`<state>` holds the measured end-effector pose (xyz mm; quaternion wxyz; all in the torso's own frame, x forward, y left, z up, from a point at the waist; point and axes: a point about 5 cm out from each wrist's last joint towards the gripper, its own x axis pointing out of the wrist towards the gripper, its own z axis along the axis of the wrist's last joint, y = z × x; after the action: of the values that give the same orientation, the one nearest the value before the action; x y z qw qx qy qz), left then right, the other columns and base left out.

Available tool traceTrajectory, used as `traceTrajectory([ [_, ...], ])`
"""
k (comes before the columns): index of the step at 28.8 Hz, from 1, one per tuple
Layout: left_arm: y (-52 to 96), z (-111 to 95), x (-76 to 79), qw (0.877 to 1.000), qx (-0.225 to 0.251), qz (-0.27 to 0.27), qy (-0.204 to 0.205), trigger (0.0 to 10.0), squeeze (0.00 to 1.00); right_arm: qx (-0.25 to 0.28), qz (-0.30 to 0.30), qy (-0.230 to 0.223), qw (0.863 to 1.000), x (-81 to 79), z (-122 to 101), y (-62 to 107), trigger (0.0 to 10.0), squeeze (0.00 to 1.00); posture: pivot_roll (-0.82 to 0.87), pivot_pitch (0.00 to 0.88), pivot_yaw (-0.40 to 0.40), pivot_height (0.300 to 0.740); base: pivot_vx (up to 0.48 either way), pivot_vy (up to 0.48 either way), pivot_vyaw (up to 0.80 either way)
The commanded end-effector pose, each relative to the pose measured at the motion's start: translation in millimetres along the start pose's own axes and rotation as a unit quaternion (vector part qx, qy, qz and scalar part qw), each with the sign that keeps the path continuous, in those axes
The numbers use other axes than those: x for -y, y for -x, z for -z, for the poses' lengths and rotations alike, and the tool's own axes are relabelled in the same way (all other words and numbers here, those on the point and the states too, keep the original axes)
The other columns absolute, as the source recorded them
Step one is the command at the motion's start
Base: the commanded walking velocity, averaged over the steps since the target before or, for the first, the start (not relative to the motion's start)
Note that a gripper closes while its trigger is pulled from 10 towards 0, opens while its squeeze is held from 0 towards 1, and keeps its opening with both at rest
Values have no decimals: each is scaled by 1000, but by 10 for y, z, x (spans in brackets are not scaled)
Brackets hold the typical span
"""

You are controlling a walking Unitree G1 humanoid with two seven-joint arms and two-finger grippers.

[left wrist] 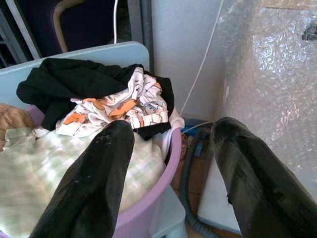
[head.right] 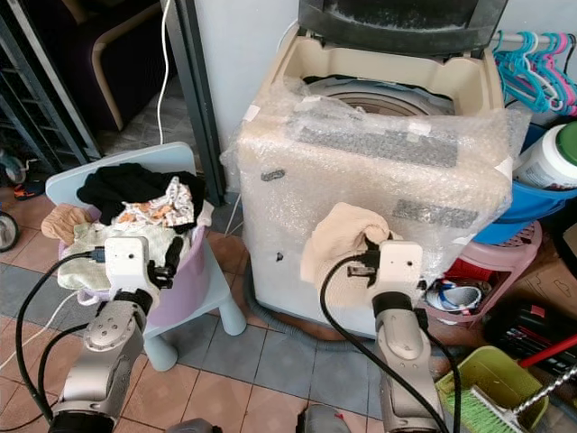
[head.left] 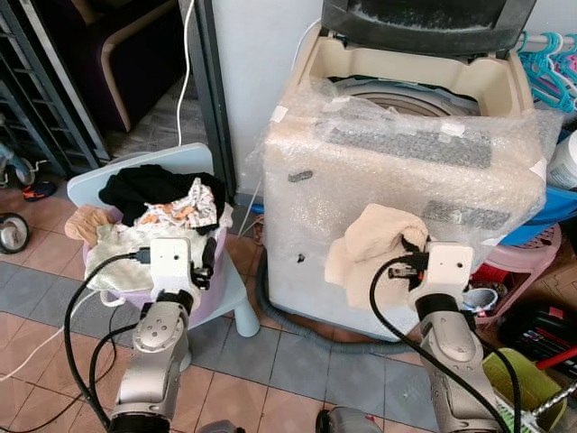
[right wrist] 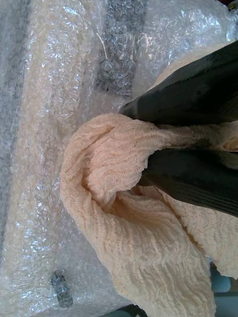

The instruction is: Clothes washing

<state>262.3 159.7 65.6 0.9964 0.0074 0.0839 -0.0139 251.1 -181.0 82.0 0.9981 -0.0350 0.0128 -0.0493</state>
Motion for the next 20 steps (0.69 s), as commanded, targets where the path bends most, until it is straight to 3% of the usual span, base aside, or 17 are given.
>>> traceTrajectory([
  [1, -5, -28, -5, 1000, 1, 6, -8, 10000, 0, 12, 12, -6, 1000, 21, -41, -18, 10000, 0, -45, 2, 82, 740, 0, 0, 0],
  [13, 21, -26, -42, 1000, -15, 18, 3, 10000, 0, 16, 10, -20, 1000, 16, -79, 41, 10000, 0, -45, 24, 86, 740, 0, 0, 0],
  [20, 145, 33, -94, 999, -30, 13, 7, 10000, 0, 24, -12, -15, 1000, 63, -150, 133, 10000, 0, -37, 28, 75, 740, 0, 0, 0],
])
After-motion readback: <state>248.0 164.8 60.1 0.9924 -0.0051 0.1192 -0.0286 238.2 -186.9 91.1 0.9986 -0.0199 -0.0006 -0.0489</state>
